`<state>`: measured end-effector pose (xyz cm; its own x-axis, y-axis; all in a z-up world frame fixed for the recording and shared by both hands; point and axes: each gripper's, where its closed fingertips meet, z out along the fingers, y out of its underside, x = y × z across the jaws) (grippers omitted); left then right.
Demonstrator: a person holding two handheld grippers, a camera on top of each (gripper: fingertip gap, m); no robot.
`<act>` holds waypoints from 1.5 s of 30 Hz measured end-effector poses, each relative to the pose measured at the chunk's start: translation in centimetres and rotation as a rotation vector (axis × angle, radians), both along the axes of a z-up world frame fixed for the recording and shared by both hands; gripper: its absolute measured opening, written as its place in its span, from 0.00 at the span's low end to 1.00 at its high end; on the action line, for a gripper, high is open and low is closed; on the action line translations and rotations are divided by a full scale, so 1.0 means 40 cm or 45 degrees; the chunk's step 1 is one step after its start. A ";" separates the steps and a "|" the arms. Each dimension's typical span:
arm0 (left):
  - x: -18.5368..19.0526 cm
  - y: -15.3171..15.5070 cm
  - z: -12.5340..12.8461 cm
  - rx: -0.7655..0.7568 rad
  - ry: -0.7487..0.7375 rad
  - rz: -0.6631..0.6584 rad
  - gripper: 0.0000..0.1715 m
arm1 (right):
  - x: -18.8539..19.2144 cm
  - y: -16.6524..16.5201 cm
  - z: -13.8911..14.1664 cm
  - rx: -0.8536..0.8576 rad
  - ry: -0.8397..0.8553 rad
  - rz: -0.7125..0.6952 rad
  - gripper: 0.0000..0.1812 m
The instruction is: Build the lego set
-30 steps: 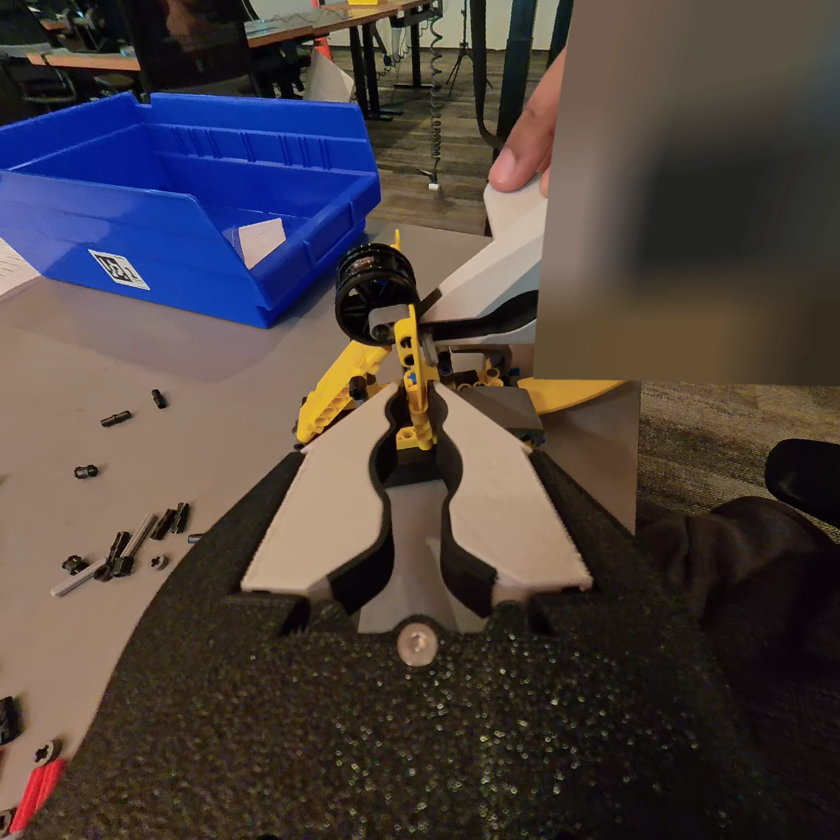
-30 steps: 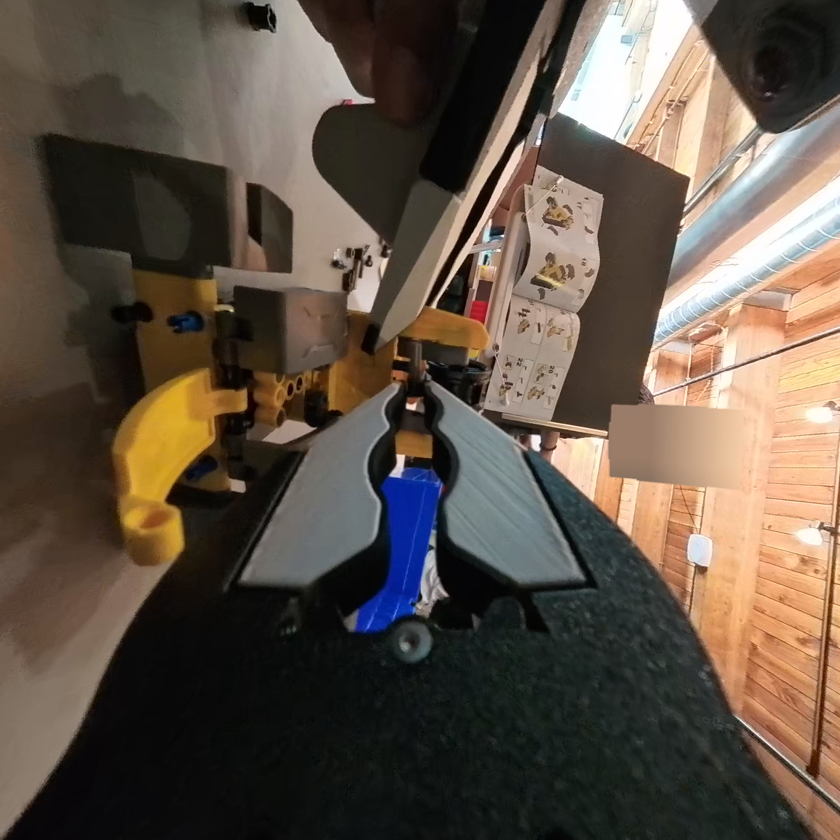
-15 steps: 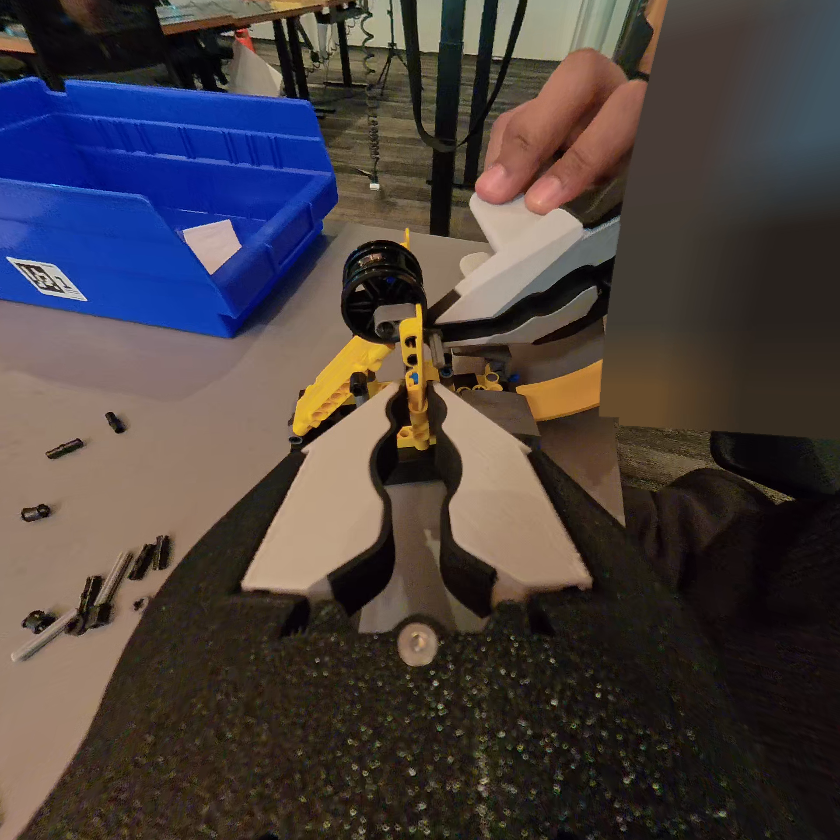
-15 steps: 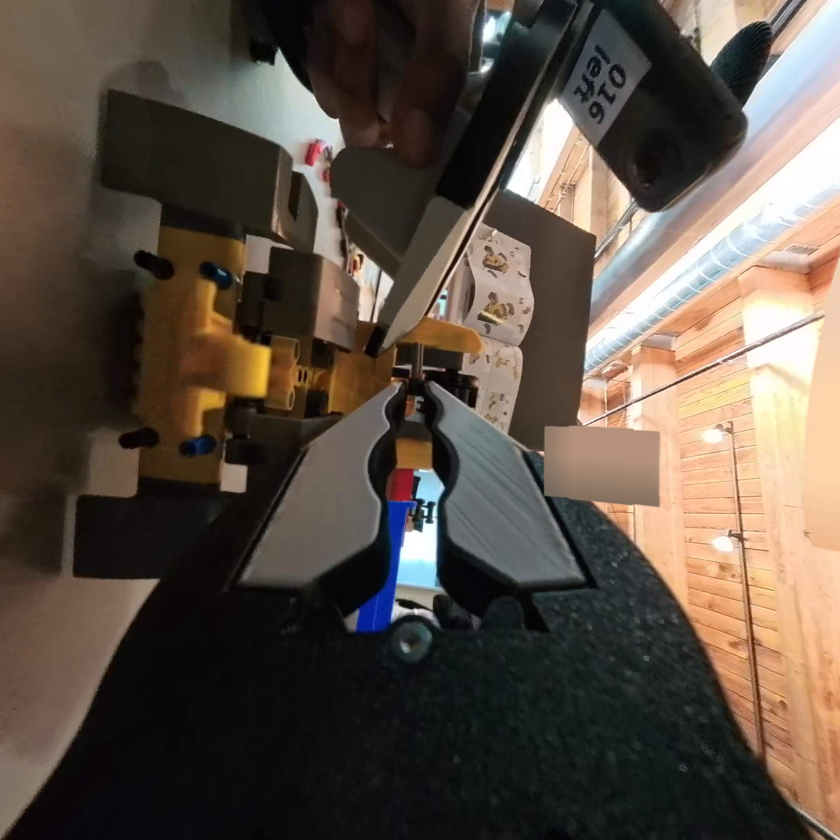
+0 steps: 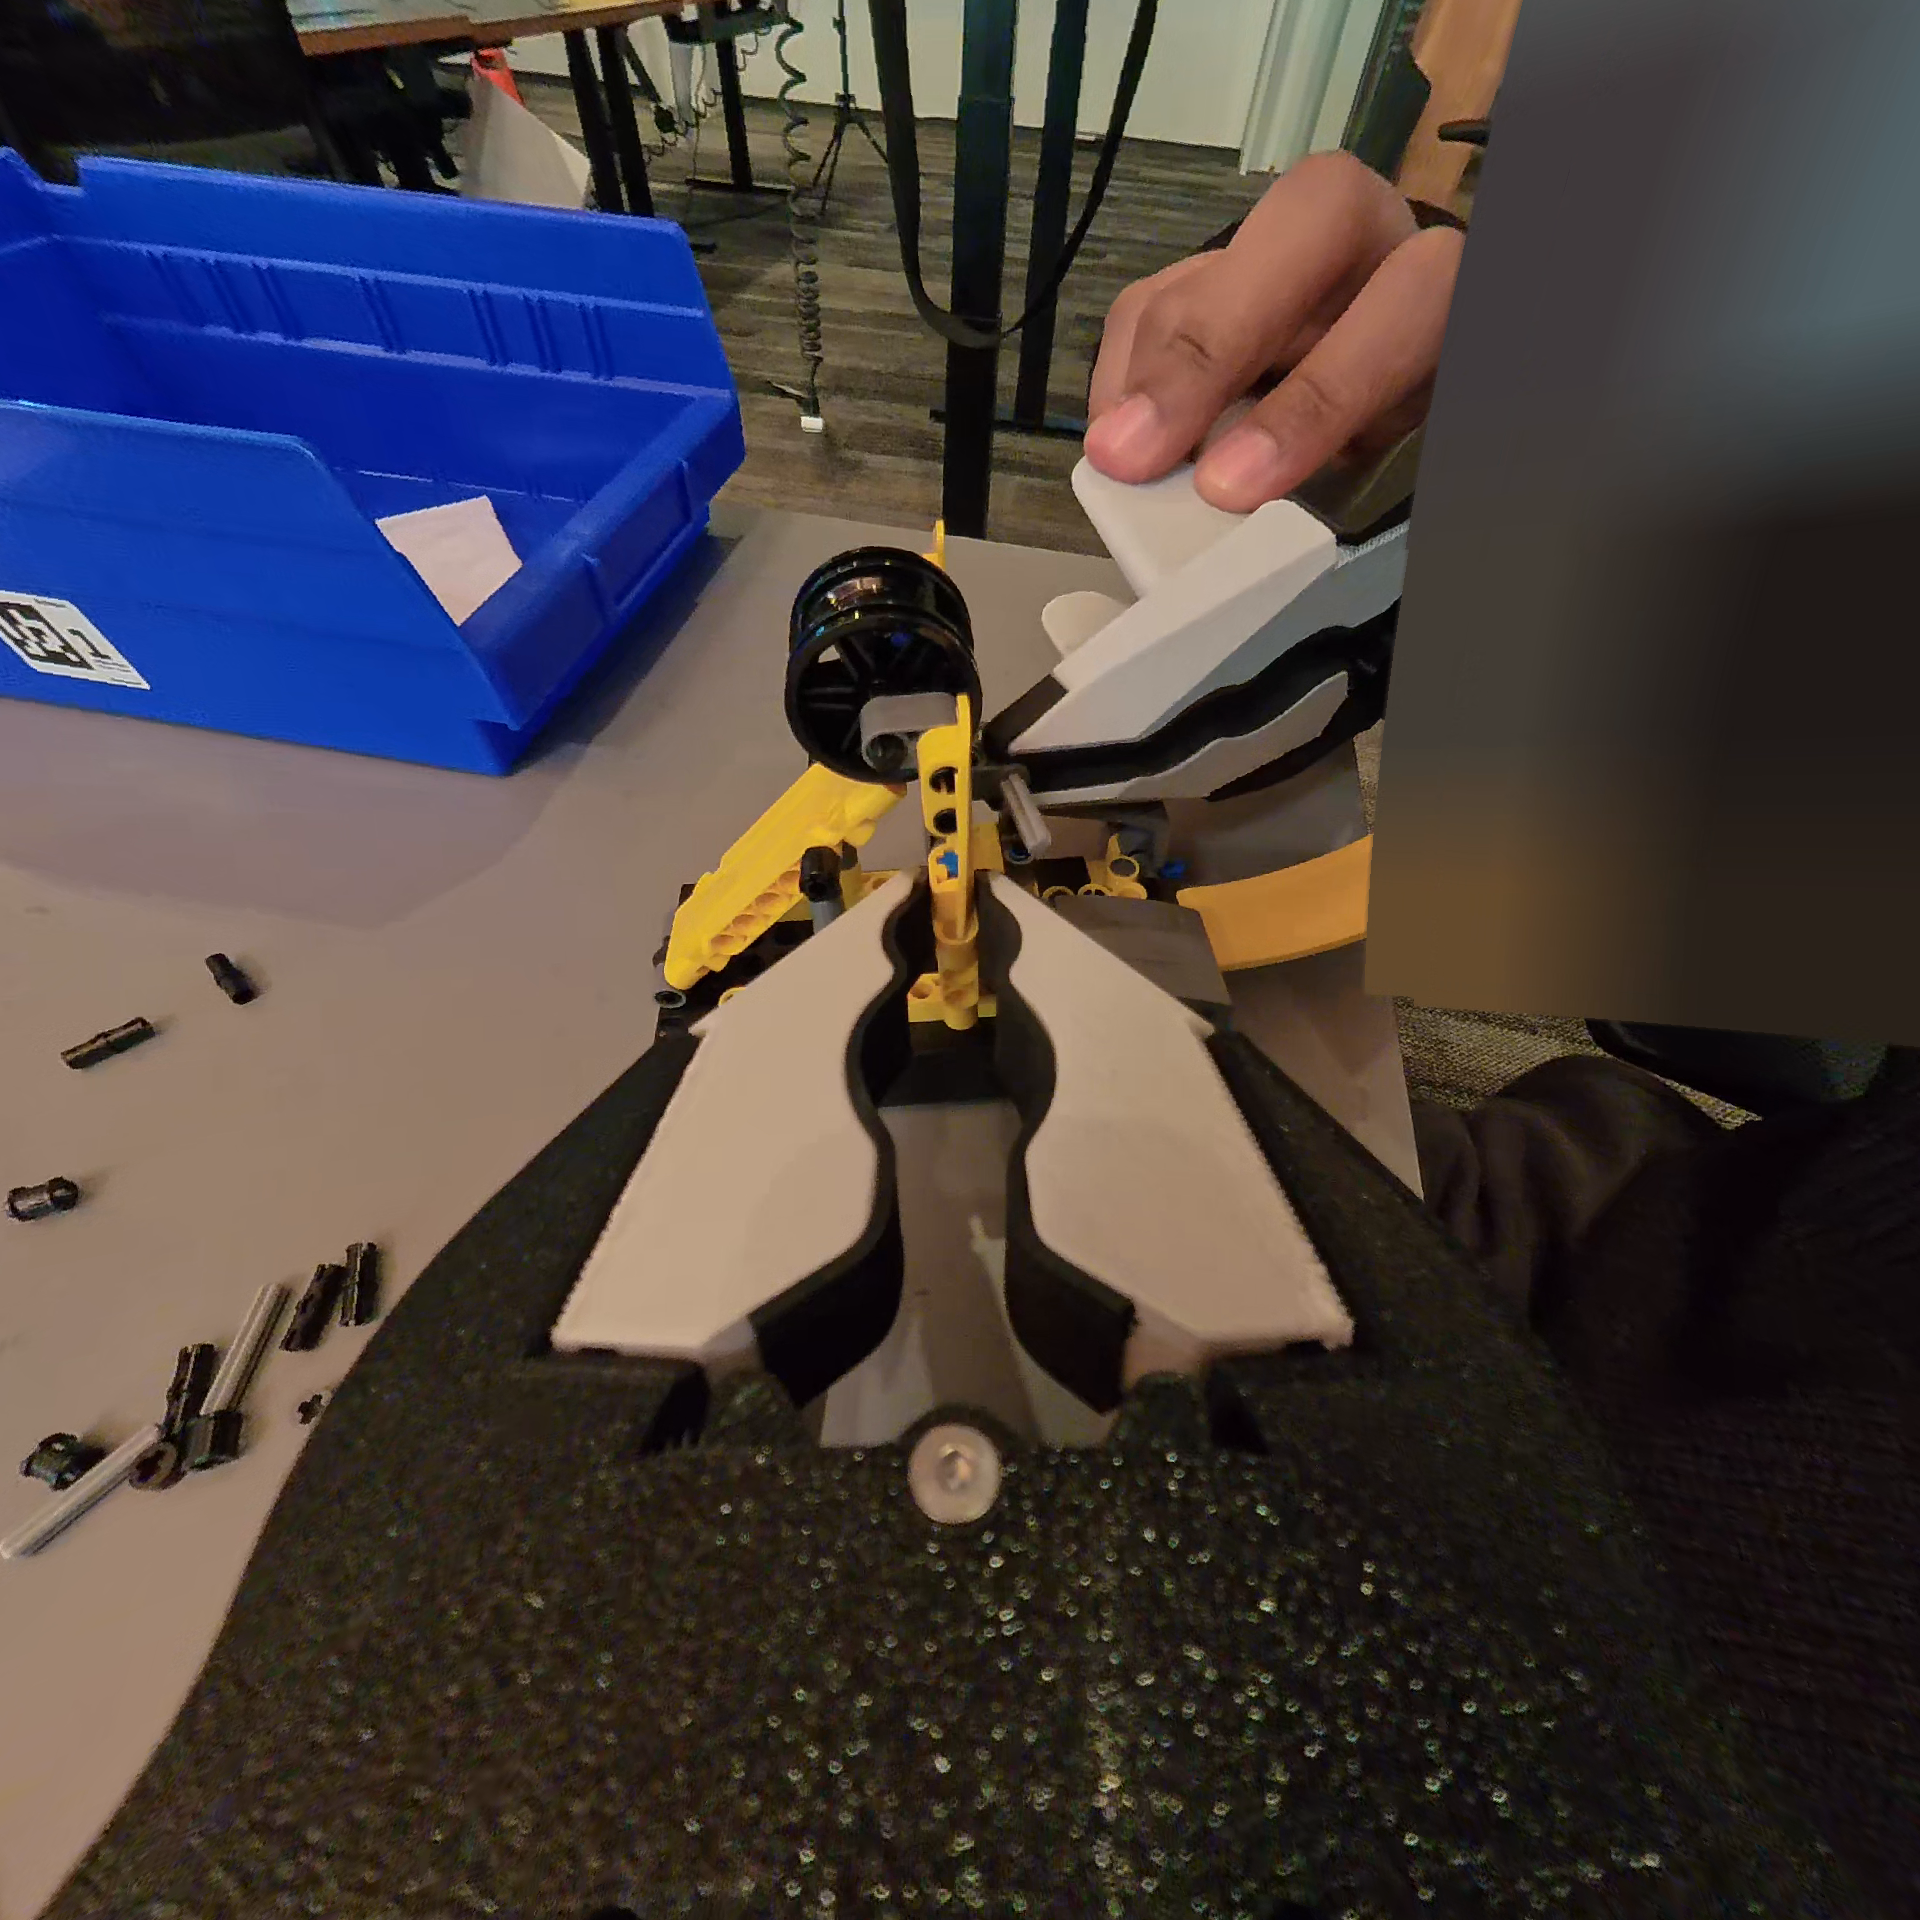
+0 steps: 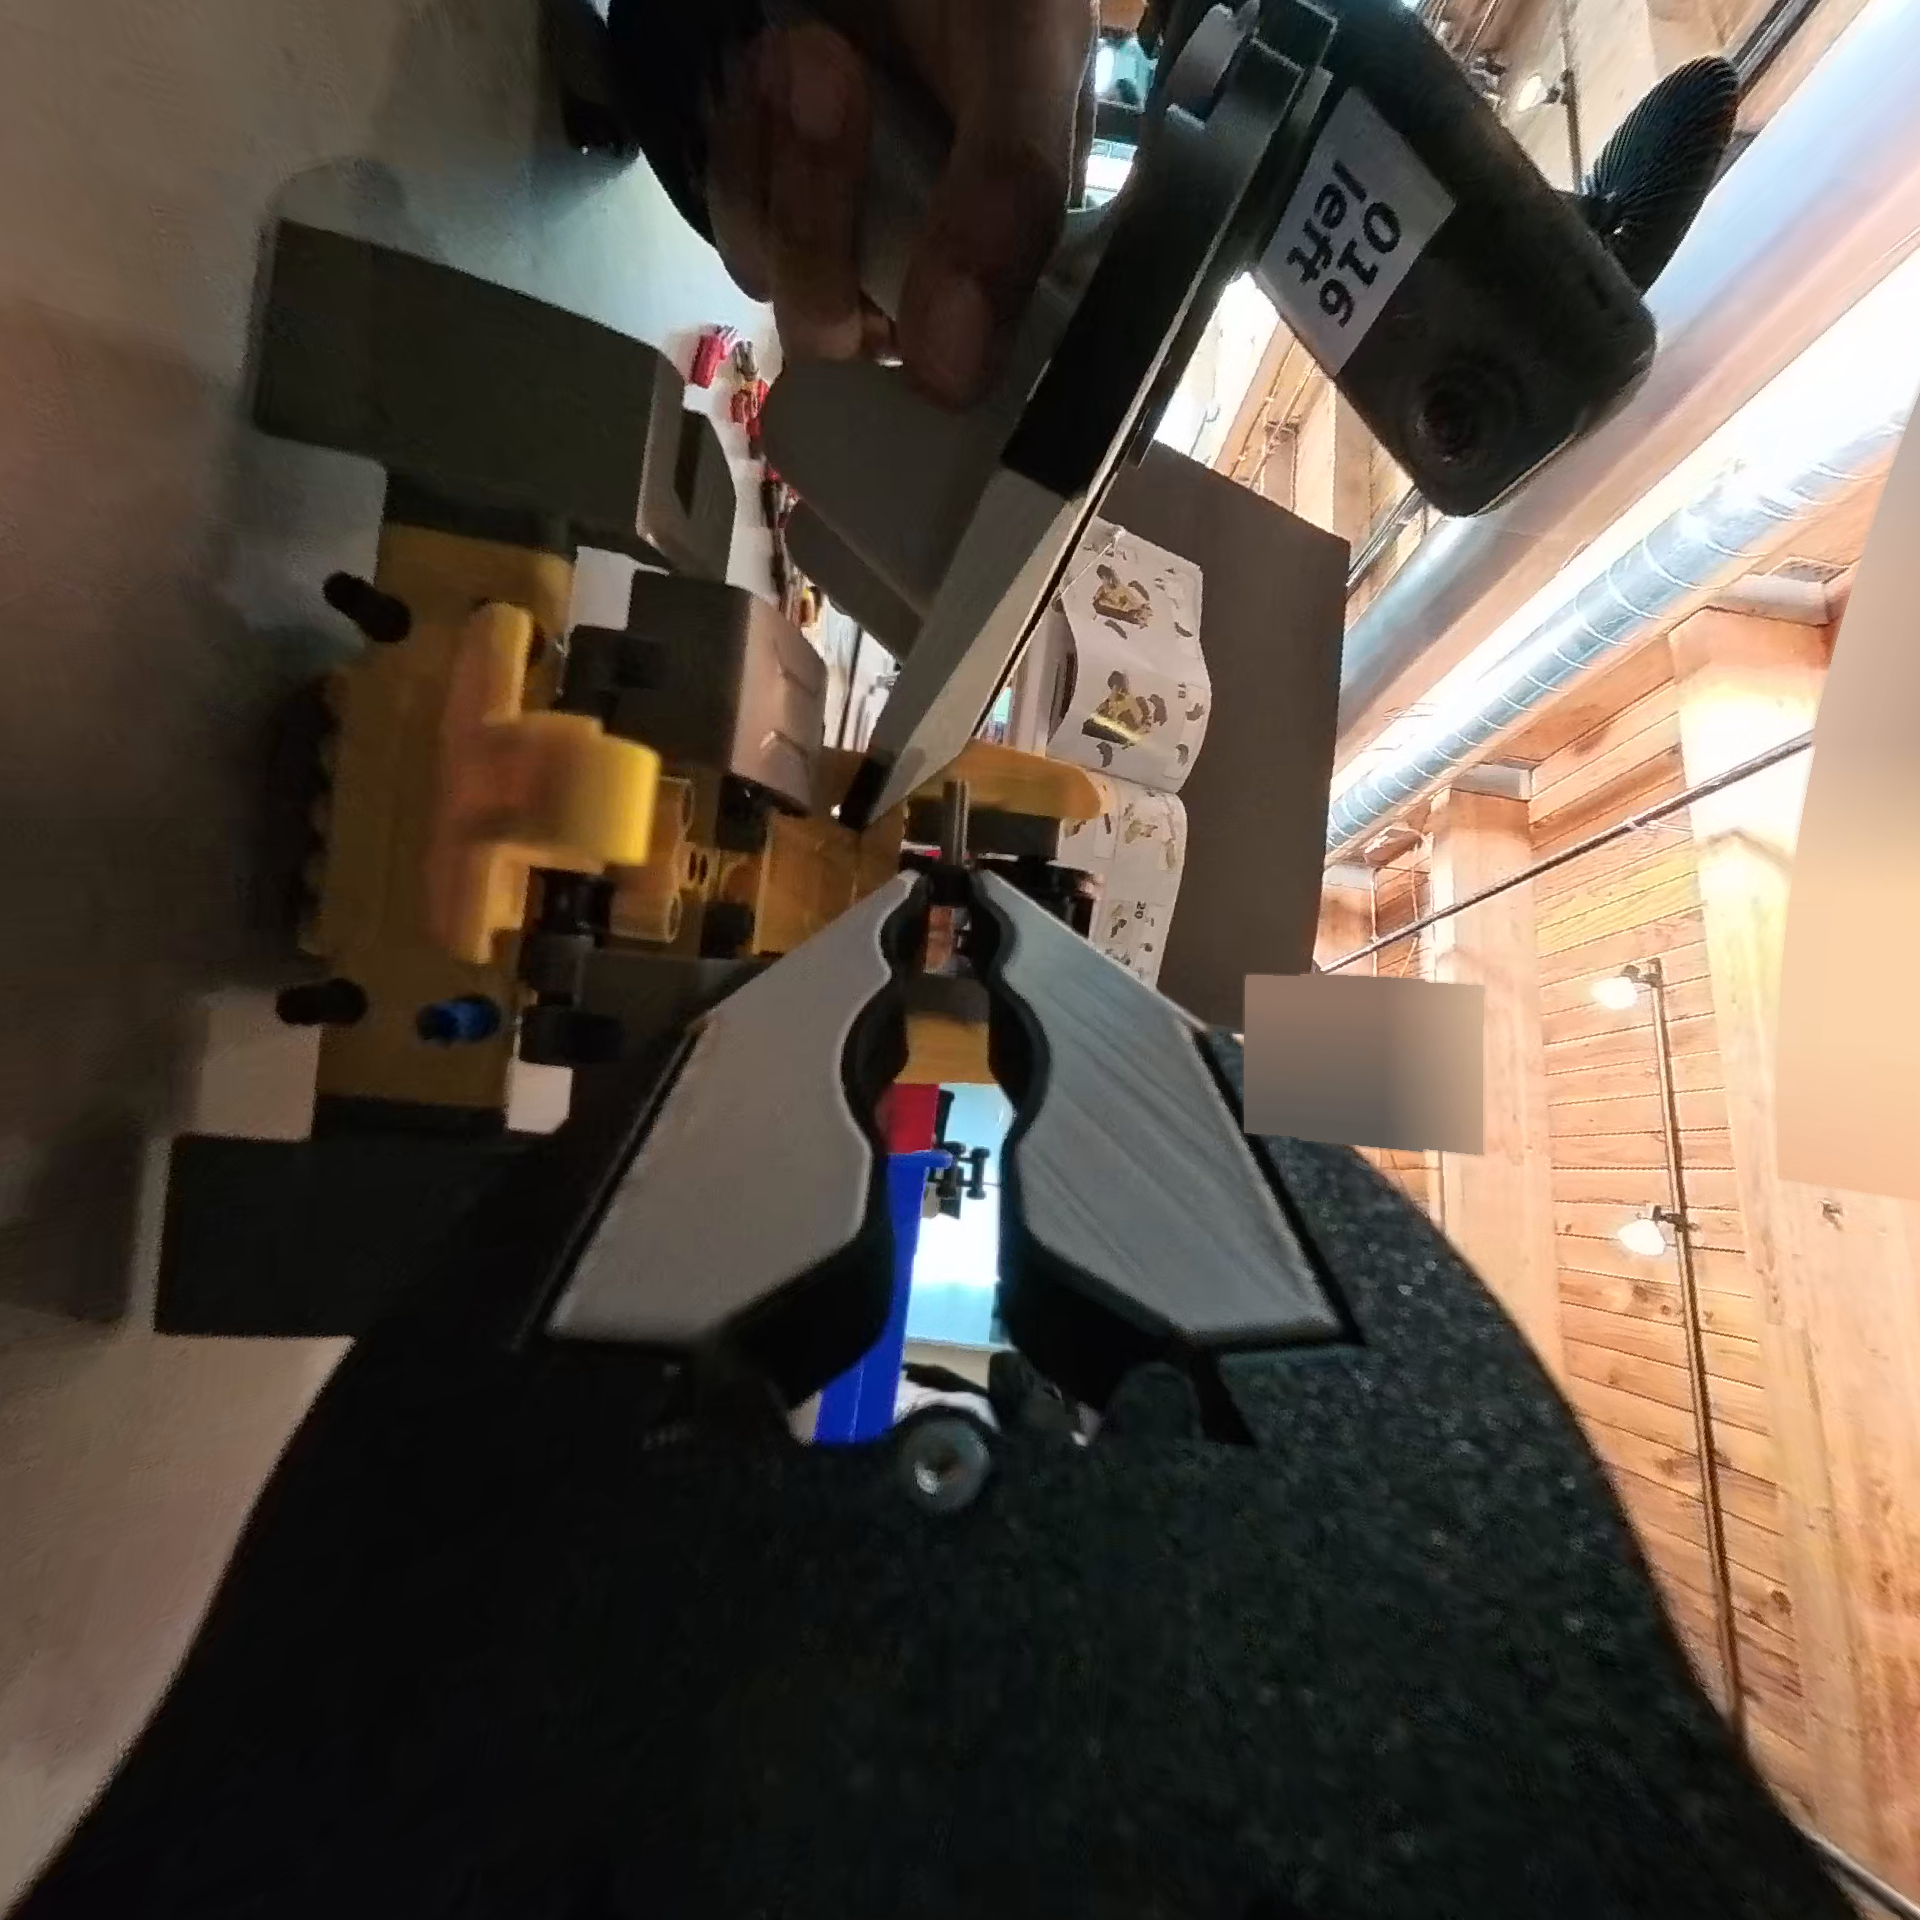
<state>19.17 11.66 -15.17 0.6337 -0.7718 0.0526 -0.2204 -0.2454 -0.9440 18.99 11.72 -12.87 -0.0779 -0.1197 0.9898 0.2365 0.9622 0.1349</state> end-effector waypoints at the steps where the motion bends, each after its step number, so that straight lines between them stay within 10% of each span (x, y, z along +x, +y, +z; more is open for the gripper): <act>1: 0.000 0.000 0.000 0.000 0.000 0.000 0.04 | 0.000 0.000 0.000 -0.009 0.000 -0.003 0.04; 45: 0.000 0.002 0.000 0.054 0.045 0.019 0.04 | 0.007 0.007 0.002 -0.585 -0.284 -0.035 0.03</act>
